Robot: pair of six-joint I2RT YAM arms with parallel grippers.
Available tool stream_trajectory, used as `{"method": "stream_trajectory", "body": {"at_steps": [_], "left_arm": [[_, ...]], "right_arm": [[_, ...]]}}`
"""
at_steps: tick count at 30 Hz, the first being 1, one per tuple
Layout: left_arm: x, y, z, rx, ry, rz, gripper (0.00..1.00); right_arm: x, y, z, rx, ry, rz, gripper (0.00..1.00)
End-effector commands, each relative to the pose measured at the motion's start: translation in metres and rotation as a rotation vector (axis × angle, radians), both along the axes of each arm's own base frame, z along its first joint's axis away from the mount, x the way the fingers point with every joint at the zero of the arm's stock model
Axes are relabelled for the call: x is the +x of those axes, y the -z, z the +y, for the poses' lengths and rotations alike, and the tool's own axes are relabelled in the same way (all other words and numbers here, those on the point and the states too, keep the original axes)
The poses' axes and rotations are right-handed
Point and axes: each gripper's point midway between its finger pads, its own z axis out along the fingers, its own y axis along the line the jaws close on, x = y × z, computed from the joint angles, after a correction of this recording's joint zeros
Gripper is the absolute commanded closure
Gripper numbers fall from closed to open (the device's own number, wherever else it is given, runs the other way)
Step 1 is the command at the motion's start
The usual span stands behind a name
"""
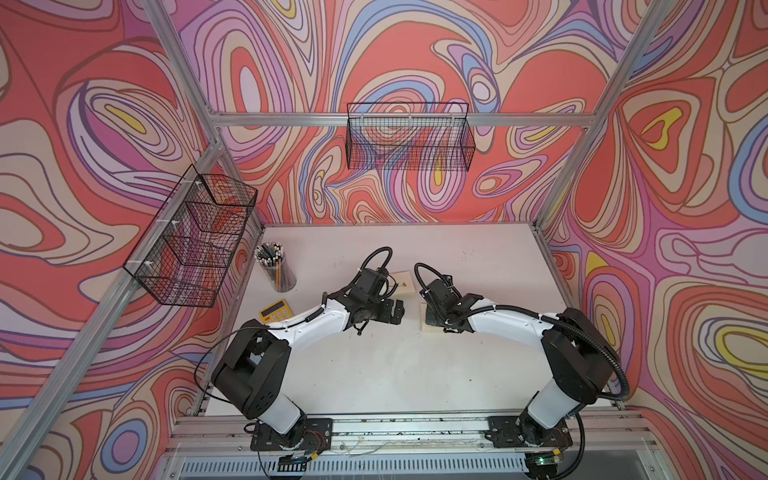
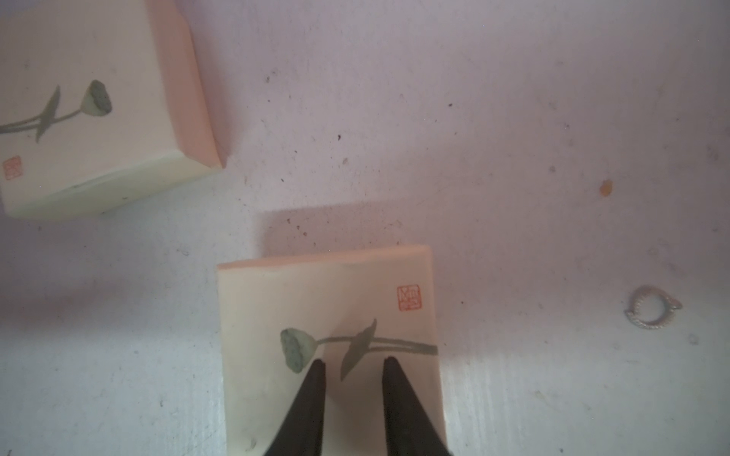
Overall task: Take the rings out of the lift-off lid box
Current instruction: Close the lid on the jewelry box.
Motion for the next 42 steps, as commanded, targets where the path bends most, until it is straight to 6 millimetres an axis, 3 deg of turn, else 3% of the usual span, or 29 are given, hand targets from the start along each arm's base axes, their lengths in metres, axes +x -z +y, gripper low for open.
{"method": "stream_trajectory", "body": {"at_steps": [1,7,15,19,21,25,26,30,36,42], "left_arm": [[0.005,-0.002,0.003,0.011,-0.017,0.000,0.00],[0.009,-0.001,0.003,0.019,-0.028,-0.009,0.00],[0.014,-0.008,0.008,0.023,-0.044,-0.031,0.00],[0.015,-0.012,0.016,0.041,-0.061,-0.050,0.00],[0.017,-0.015,0.023,0.045,-0.077,-0.065,0.00],[0.020,-0.020,0.036,0.013,-0.112,-0.075,0.00],[0.020,-0.022,0.039,0.007,-0.122,-0.082,0.00],[0.021,-0.031,0.049,-0.059,-0.170,-0.115,0.00],[0.017,-0.025,0.066,-0.124,-0.219,-0.092,0.00],[0.010,-0.023,0.079,-0.170,-0.244,-0.086,0.00]], "right_arm": [[-0.021,0.039,-0.005,-0.026,0.021,0.119,0.74],[-0.016,0.034,-0.028,-0.168,0.057,0.094,0.74],[-0.016,0.038,-0.026,-0.149,0.050,0.098,0.70],[-0.010,0.026,-0.023,-0.143,0.039,0.079,0.67],[-0.004,0.013,-0.021,-0.144,0.028,0.055,0.58],[0.015,-0.022,0.000,-0.112,-0.063,-0.015,0.18],[0.019,-0.029,0.003,-0.111,-0.076,-0.028,0.15],[0.040,-0.043,0.021,-0.142,-0.137,-0.032,0.10],[0.073,-0.051,0.060,-0.107,-0.205,-0.036,0.05],[0.097,-0.036,0.077,-0.168,-0.227,0.007,0.02]]}}
